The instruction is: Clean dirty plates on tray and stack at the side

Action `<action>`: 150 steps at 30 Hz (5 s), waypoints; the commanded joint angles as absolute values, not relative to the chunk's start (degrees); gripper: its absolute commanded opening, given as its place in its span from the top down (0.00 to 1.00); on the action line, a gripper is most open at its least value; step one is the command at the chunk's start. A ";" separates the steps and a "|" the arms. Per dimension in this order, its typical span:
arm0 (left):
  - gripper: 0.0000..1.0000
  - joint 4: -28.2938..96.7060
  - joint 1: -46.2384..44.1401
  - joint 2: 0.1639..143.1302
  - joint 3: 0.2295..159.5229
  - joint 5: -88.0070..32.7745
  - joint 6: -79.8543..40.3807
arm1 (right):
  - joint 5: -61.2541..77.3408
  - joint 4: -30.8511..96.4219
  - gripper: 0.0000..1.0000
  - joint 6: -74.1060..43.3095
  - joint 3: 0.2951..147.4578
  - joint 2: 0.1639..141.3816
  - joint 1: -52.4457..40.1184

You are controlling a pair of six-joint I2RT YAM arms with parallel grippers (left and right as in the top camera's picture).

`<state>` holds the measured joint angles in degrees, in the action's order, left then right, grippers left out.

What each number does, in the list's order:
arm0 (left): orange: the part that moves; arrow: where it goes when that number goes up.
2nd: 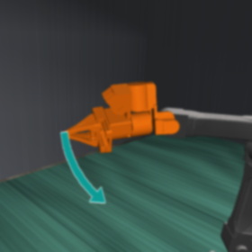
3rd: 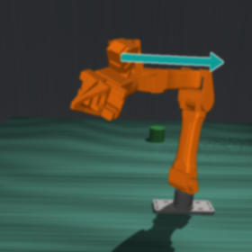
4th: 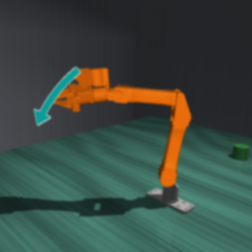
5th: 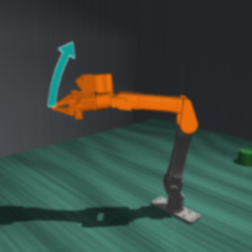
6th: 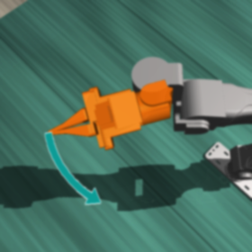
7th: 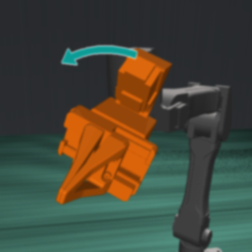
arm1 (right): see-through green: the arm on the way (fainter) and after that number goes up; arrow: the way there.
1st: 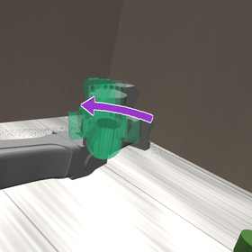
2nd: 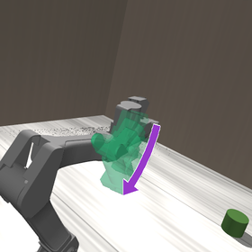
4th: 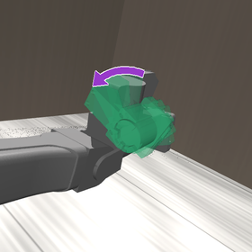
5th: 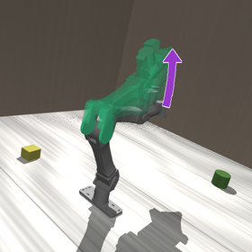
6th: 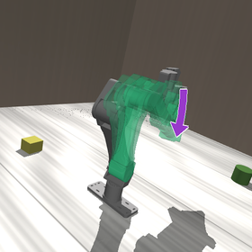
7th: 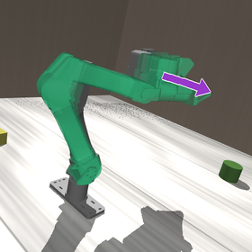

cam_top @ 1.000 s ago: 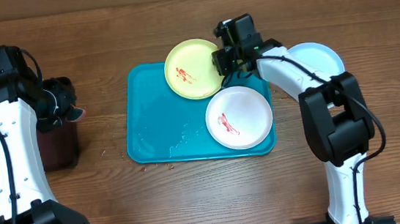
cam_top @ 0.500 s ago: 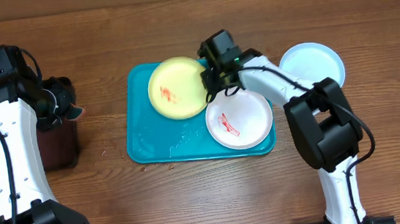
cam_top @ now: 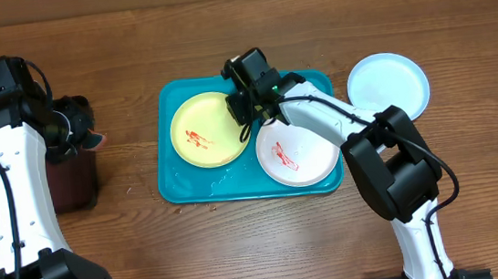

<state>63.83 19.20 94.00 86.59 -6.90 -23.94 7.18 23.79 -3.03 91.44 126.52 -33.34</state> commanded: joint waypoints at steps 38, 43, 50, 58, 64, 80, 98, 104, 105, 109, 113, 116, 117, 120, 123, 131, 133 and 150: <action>0.96 55.35 23.73 104.88 86.39 -1.06 -22.72 | 18.09 37.04 0.96 -25.76 91.94 130.21 -34.76; 0.96 54.89 28.05 107.96 86.39 -1.15 -22.70 | 18.09 37.12 0.96 -25.74 91.94 130.21 -34.76; 0.96 53.87 35.03 112.09 86.39 -5.48 -22.63 | 17.56 36.80 0.96 -25.74 91.94 130.21 -34.76; 0.95 52.40 38.24 119.17 86.39 -10.15 -21.30 | 16.12 36.10 0.96 -25.74 91.94 130.21 -34.76; 0.96 51.70 38.24 123.55 86.39 -10.57 -19.94 | 15.92 36.07 0.96 -25.74 91.94 130.21 -34.76; 0.96 59.94 38.22 124.57 96.68 -10.59 -18.13 | 15.05 35.70 0.96 -25.74 91.94 130.21 -34.76; 0.18 52.90 38.22 124.81 88.40 -8.10 -16.91 | 15.05 34.87 0.96 -25.71 91.94 130.21 -34.76; 0.16 56.90 38.24 124.73 93.45 -4.25 -16.93 | 15.05 34.83 0.96 -25.71 91.94 130.21 -34.76; 0.16 57.87 38.22 124.73 94.61 -3.29 -16.93 | 15.03 34.83 0.96 -25.69 91.94 130.21 -34.76; 0.22 60.69 38.22 124.70 98.30 -2.57 -16.91 | 15.03 34.54 0.96 -25.52 91.94 130.21 -34.76; 0.28 60.82 38.22 124.73 98.52 -0.73 -16.95 | 15.03 34.09 0.96 -25.52 91.94 130.21 -34.76; 0.35 60.80 38.22 124.73 98.52 0.40 -17.19 | 15.03 34.13 0.96 -25.52 91.94 130.21 -34.76; 0.39 60.80 38.22 124.75 98.50 0.32 -17.41 | 15.03 34.11 0.96 -25.52 91.94 130.21 -34.76; 0.55 60.49 38.22 124.81 97.91 -0.03 -18.26 | 15.03 33.91 0.96 -25.52 91.94 130.21 -34.76; 0.71 59.27 38.20 124.84 96.55 -0.03 -18.24 | 15.03 33.89 0.96 -25.52 91.94 130.21 -34.76; 0.83 57.10 38.11 124.84 93.69 -0.19 -18.26 | 15.03 33.74 0.96 -25.52 91.94 130.21 -34.76; 0.77 56.75 37.98 124.86 93.23 -1.19 -18.26 | 15.03 33.71 0.96 -25.52 91.94 130.21 -34.76; 0.96 63.57 37.82 124.60 99.61 -4.16 -20.69 | 15.03 34.13 0.96 -25.52 91.94 130.21 -34.76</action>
<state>62.13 37.98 124.09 95.33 -2.50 -19.55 17.17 33.76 -25.50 93.21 128.86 -34.65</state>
